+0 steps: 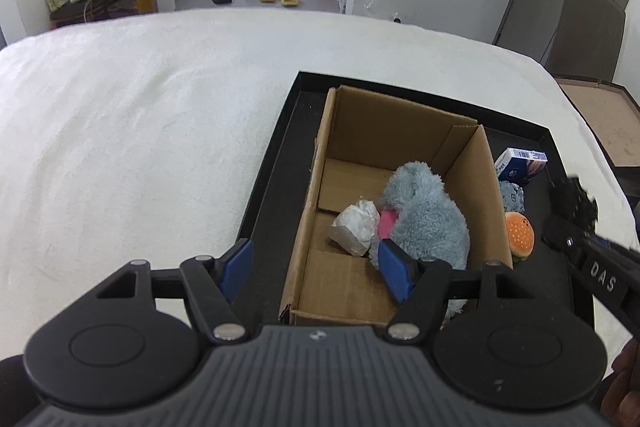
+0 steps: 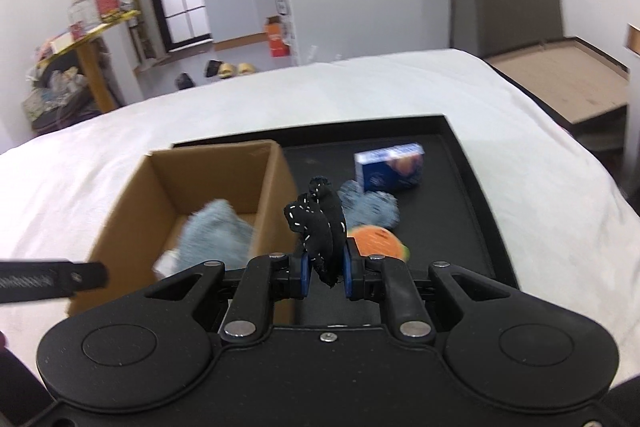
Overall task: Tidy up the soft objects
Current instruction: 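Carry the black stitched plush into the box with the right tool and release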
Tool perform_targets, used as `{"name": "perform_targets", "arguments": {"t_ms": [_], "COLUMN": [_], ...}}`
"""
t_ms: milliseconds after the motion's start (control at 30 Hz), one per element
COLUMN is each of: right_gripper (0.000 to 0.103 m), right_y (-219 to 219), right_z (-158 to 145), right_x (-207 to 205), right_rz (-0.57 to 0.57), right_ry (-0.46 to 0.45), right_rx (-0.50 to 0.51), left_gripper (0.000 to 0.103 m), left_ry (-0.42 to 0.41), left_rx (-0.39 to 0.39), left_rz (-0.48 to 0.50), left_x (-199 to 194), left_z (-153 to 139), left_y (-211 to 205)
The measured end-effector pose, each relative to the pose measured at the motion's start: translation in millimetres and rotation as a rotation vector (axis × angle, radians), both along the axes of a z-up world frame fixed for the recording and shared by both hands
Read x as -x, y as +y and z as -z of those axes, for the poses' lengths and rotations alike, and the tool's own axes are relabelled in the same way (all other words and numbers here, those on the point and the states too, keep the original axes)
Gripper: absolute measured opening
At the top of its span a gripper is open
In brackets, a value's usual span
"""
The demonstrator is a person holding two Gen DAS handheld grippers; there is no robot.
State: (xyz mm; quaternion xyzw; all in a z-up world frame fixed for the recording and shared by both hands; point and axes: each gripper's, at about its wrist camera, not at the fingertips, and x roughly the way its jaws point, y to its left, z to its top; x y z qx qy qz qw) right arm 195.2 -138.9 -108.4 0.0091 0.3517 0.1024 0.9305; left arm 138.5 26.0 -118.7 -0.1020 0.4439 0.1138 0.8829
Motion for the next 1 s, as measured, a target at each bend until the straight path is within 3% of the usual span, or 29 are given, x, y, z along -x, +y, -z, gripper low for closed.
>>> {"name": "perform_targets", "arguments": {"t_ms": [267, 433, 633, 733, 1000], "right_gripper": [0.016, 0.016, 0.017, 0.017, 0.017], "right_y": [31, 50, 70, 81, 108], "right_z": [-12, -15, -19, -21, -25], "right_x": [-13, -20, -26, -29, -37], "right_rz": [-0.108, -0.178, -0.268, -0.317, -0.459], "right_ry": [-0.001, 0.011, 0.017, 0.018, 0.015], "right_rx": [-0.02, -0.01, 0.034, 0.064, 0.142], "left_gripper": [0.061, 0.038, 0.035, 0.027, 0.021], "left_ry": [0.02, 0.032, 0.021, 0.019, 0.014], "left_rx": [0.046, 0.082, 0.11, 0.118, 0.128], "left_rz": [-0.008, -0.022, -0.044, -0.046, -0.058], "left_x": [-4, -9, -11, -13, -16], "left_z": [7, 13, 16, 18, 19], "left_y": [10, 16, 20, 21, 25]}}
